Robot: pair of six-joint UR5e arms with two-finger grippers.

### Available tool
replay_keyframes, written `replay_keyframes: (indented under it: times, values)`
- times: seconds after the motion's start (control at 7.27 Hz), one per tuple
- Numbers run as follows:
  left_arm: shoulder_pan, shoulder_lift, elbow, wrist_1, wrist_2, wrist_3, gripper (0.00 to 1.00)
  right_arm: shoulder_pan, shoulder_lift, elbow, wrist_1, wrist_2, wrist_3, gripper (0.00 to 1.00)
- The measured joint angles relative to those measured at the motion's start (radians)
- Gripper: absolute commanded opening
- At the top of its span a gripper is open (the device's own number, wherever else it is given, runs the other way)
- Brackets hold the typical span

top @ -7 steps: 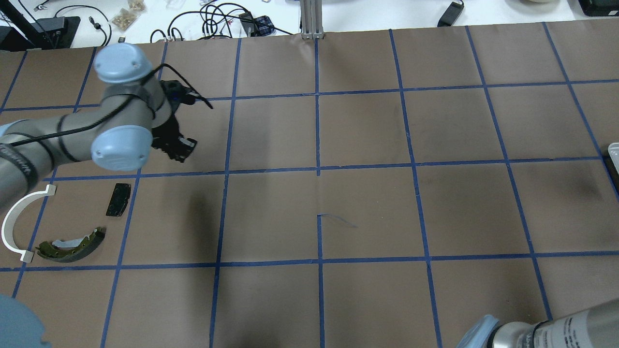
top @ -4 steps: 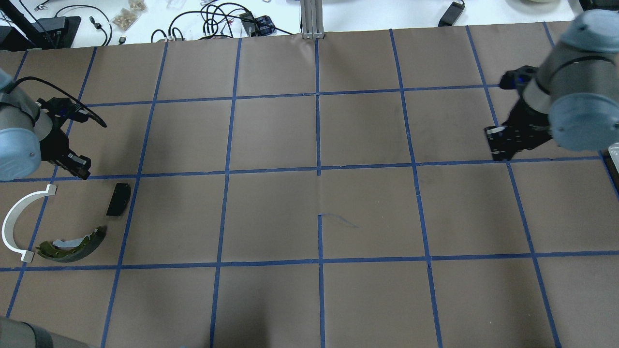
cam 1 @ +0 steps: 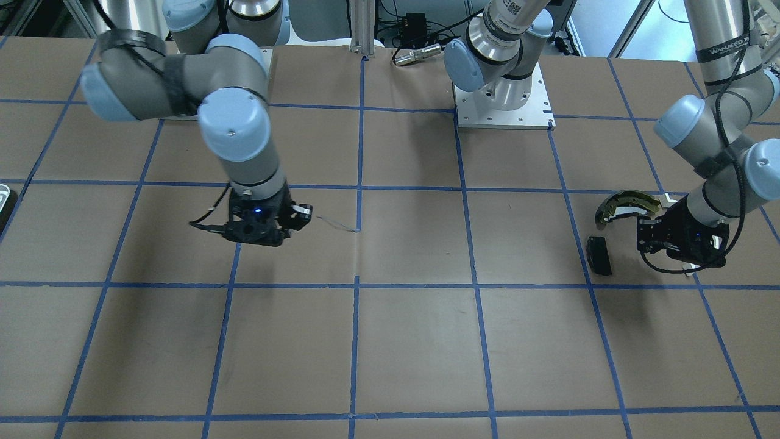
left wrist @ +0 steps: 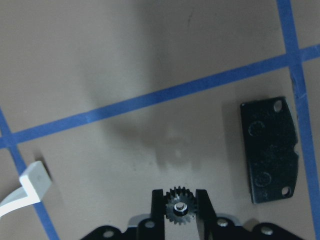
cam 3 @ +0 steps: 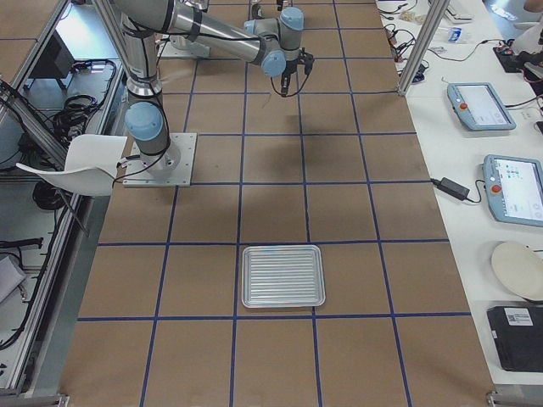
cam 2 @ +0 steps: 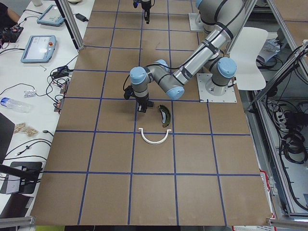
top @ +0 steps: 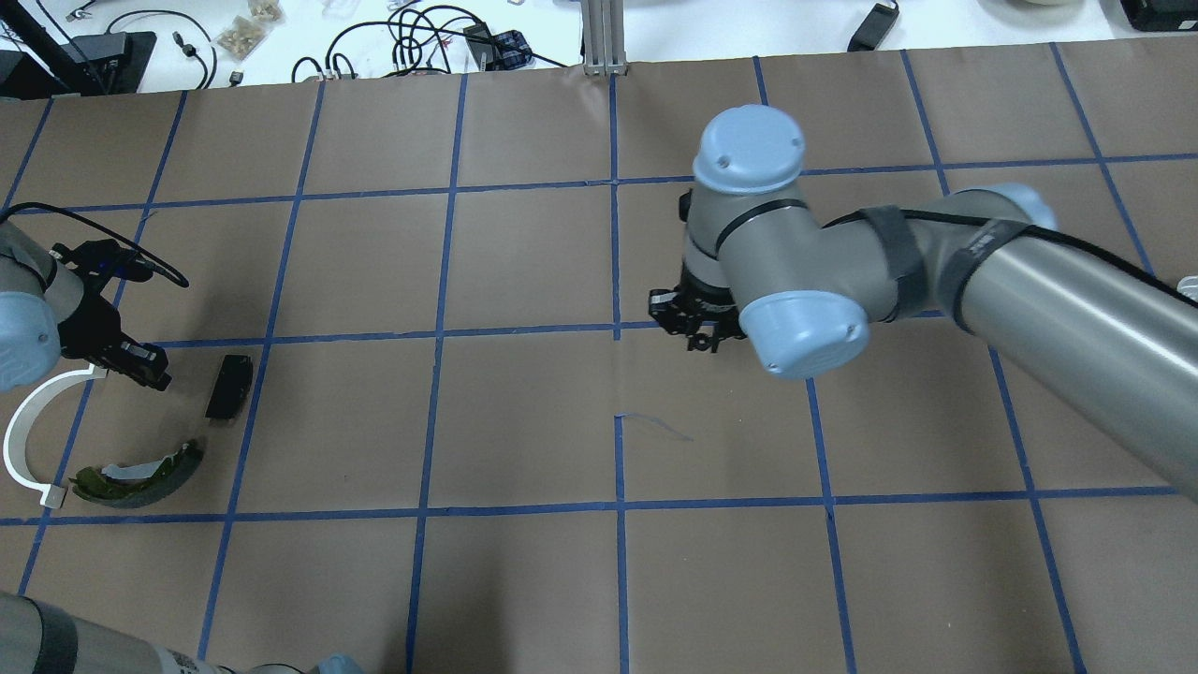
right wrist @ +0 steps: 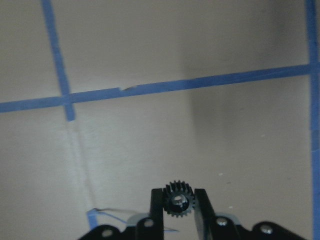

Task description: Place bearing gear from tray to pile

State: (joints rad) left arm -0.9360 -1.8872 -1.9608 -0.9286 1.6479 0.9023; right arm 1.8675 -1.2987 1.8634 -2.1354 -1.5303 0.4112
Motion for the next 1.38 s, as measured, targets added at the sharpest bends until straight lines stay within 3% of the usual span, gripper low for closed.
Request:
replay_keyframes:
  times: [0.28, 0.41, 0.55, 0.69, 0.83, 1.1, 1.38]
  values:
    - [0.001, -0.003, -0.032, 0.019, -0.001, -0.004, 0.00, 0.124, 0.077, -0.038, -0.070, 0.034, 0.127, 0.00]
    - [0.002, -0.006, -0.037, 0.021, -0.001, -0.006, 0.19, 0.178, 0.120, -0.061, -0.086, 0.034, 0.164, 0.20]
    - [0.002, -0.008, -0.038, 0.022, 0.000, -0.009, 0.80, 0.214, 0.153, -0.079, -0.092, 0.032, 0.178, 0.94]
    - [0.002, -0.009, -0.038, 0.025, 0.001, -0.010, 0.94, 0.227, 0.171, -0.088, -0.097, 0.031, 0.173, 1.00]
    - [0.002, -0.009, -0.035, 0.031, 0.002, -0.011, 1.00, 0.219, 0.176, -0.096, -0.099, 0.027, 0.165, 1.00]
    - [-0.003, -0.005, -0.020, 0.036, 0.002, -0.012, 1.00, 0.110, 0.135, -0.131, -0.059, 0.022, 0.055, 1.00]
    - [-0.053, 0.011, 0.039, 0.014, 0.006, -0.036, 1.00, -0.084, 0.033, -0.202, 0.128, 0.021, -0.175, 1.00]
